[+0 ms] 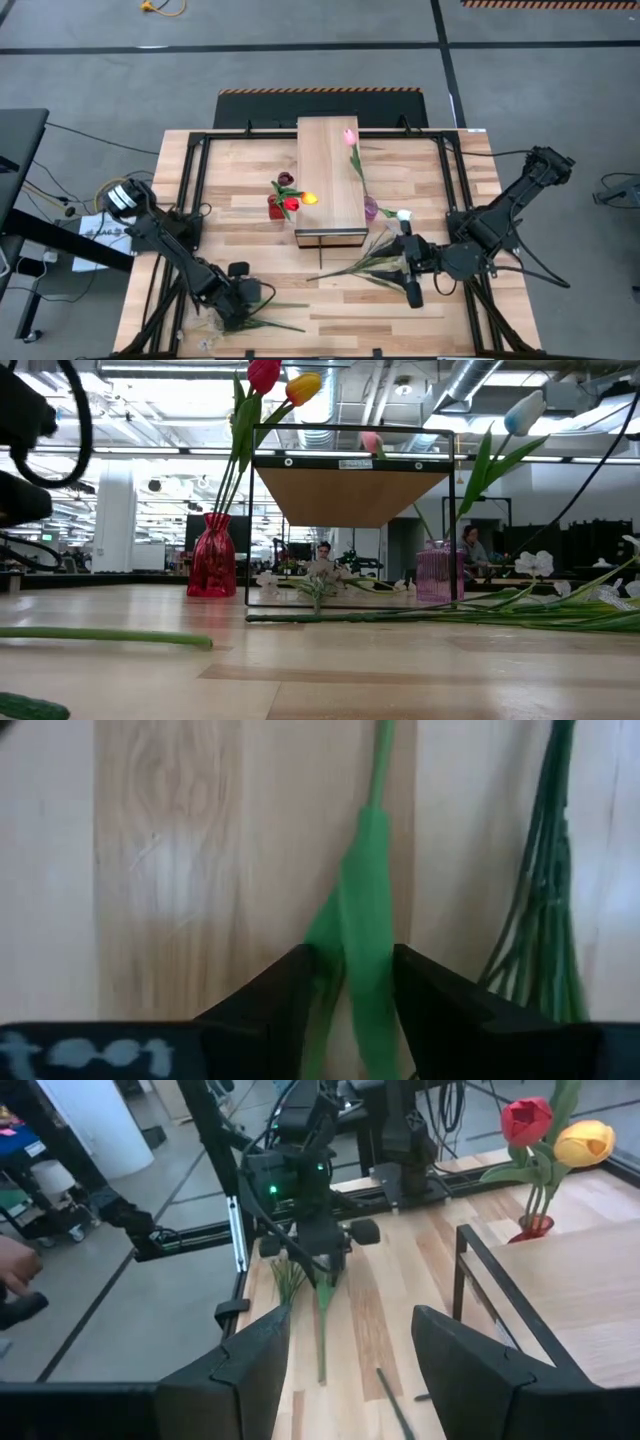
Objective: Pick and place flowers into a vace then onto a shelf
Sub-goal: Put the light blue tulip into the purple flower vase
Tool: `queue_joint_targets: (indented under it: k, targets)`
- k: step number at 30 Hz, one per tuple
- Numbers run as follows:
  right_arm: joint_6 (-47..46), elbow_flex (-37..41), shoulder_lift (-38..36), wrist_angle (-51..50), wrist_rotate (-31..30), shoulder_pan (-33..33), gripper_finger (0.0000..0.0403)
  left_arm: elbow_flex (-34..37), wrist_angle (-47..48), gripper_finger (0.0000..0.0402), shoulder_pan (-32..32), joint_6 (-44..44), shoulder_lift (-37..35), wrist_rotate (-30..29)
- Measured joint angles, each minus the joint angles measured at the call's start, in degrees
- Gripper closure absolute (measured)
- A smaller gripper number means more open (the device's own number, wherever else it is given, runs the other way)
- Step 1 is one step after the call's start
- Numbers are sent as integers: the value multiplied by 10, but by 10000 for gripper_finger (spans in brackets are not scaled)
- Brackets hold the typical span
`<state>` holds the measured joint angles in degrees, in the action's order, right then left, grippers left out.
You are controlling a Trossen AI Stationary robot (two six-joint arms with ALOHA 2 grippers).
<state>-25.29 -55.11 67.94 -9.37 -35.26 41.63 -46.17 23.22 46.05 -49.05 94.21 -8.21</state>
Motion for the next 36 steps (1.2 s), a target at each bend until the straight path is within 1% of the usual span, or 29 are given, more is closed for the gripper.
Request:
queue_joint_targets:
  k: [3,7,10,14,17,20,21,28,36]
  targets:
    - [-3,0,0,-2,0,0,200,-4,2,268,-10,4,20,22]
    - [-3,0,0,-2,3,0,198,-5,16,268,-18,5,20,25]
    - [-12,0,7,1,5,0,197,-17,30,279,-18,13,19,21]
    - [-11,-1,15,4,20,-3,200,-34,44,313,-18,36,20,17]
    - [18,1,30,3,32,-3,202,-51,71,348,-20,47,23,17]
    - [54,0,43,38,55,-5,203,-69,104,385,-21,54,23,17]
    - [62,0,47,45,58,-5,203,-76,114,392,-21,61,23,16]
    - [107,0,56,68,58,1,203,-141,200,393,-29,113,23,13]
    - [108,0,55,77,58,-1,203,-251,341,398,-32,200,22,-29]
